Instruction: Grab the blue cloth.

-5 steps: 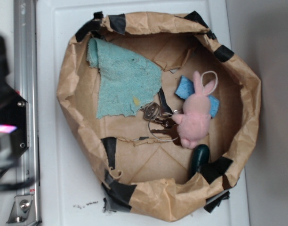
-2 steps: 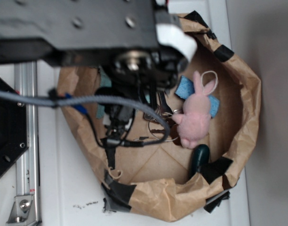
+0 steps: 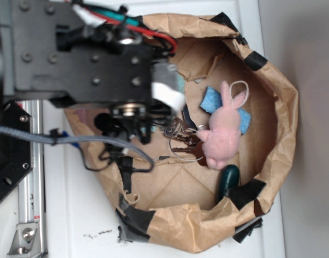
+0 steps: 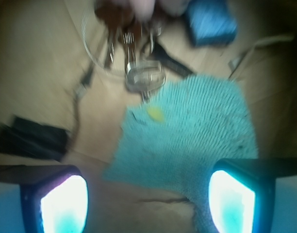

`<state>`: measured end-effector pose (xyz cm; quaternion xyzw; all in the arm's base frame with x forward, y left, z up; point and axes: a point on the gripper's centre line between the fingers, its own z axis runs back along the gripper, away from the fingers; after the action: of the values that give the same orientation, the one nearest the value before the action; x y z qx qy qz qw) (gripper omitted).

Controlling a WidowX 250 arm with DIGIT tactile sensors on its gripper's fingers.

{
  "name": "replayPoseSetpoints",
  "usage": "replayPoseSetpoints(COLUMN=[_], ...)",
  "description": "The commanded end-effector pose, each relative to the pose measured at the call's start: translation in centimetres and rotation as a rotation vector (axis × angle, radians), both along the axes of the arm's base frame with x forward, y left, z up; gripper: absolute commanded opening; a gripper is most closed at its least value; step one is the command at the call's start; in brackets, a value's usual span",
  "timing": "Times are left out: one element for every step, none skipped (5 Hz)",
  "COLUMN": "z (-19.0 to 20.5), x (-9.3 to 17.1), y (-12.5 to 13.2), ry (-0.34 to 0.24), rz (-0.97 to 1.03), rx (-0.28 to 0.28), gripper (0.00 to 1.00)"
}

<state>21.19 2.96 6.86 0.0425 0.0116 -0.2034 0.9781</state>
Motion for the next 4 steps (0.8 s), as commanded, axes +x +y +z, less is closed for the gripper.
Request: replayPoseSetpoints(z=[-1.3,-1.9,-2.7,-2.9], x=[0.2,1.5,3.0,3.0], y=[3.4,3.3,2.0,1.2], ry=[-0.042,-0.047,-0.020,-0.016], rz=[-0.044,-0.039,-0.048,-0.046], rx=[-0.030,-0.028,-0.007,0.017], gripper=[1.00,1.00,1.00,1.00])
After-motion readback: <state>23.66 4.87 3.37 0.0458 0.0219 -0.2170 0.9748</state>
